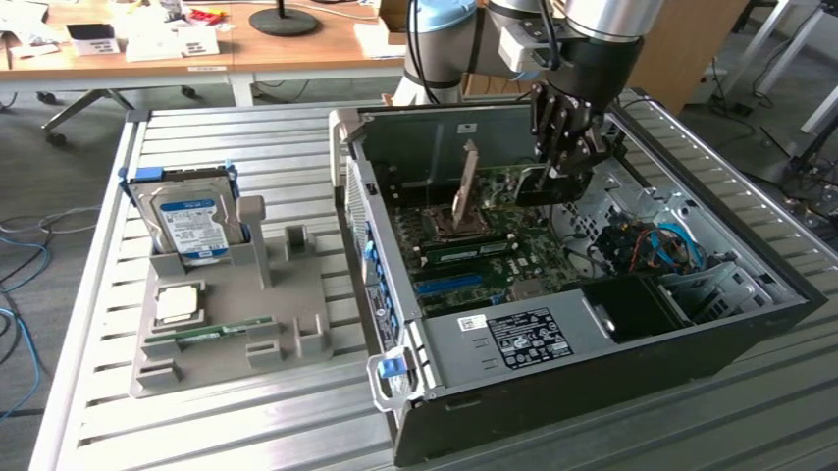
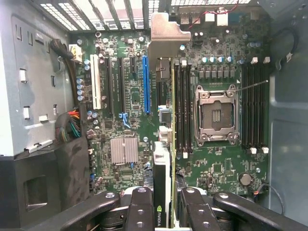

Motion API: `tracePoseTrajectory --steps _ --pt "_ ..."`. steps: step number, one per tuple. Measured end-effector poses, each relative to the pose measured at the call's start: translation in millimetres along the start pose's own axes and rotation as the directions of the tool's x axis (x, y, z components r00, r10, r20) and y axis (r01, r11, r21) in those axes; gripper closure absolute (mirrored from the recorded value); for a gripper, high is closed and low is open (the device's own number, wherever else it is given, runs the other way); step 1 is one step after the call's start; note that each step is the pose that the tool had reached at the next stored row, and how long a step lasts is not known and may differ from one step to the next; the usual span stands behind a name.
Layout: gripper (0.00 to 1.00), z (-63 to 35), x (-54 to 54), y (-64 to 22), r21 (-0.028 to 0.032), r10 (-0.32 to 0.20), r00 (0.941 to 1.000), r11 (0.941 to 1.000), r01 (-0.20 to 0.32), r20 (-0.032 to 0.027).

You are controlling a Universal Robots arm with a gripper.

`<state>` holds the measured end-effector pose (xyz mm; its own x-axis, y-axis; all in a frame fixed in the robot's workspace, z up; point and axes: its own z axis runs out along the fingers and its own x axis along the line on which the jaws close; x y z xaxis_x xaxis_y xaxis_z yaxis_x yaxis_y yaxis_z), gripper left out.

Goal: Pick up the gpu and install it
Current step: 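Insert the gpu into the slot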

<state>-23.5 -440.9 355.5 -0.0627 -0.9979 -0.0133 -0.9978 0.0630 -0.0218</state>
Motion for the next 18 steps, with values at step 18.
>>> tracePoseTrajectory --steps 18 --pt "0.73 0.0 0.2 2.7 0.0 0.0 1.0 1.0 0.0 0.0"
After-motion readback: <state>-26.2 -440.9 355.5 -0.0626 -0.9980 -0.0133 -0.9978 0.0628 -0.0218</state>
